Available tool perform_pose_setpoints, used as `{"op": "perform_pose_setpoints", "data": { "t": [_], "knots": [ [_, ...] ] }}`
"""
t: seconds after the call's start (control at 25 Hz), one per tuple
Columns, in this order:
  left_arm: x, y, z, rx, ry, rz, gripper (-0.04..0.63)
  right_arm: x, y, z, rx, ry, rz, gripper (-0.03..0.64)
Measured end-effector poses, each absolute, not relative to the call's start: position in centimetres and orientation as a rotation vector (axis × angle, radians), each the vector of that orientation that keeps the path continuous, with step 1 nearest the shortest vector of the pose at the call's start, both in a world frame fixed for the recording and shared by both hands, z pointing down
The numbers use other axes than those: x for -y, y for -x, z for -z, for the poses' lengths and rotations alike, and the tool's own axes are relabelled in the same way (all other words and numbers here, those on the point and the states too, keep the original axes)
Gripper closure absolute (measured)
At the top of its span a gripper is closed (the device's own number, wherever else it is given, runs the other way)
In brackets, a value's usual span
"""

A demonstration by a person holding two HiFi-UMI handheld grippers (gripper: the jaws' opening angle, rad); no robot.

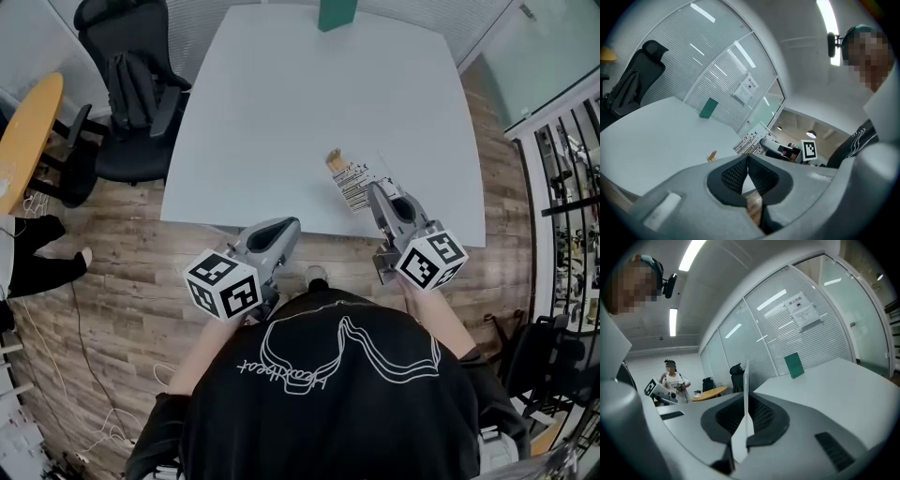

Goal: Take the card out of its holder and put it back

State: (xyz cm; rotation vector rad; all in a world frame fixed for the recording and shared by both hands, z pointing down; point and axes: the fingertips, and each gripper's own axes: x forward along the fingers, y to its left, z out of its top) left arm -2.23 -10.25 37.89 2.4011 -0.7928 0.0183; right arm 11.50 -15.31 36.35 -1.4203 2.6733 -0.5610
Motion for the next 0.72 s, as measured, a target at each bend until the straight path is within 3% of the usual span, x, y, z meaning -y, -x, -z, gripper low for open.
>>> {"op": "perform_pose_setpoints", "data": {
  "t": [0.72],
  "knots": [
    [16.2, 1.2, -40.9, 0.872, -2.297, -0.07, 0.581, 23.9, -14.7, -40.3, -2.771, 1.547, 0.437, 0.594]
  ]
}}
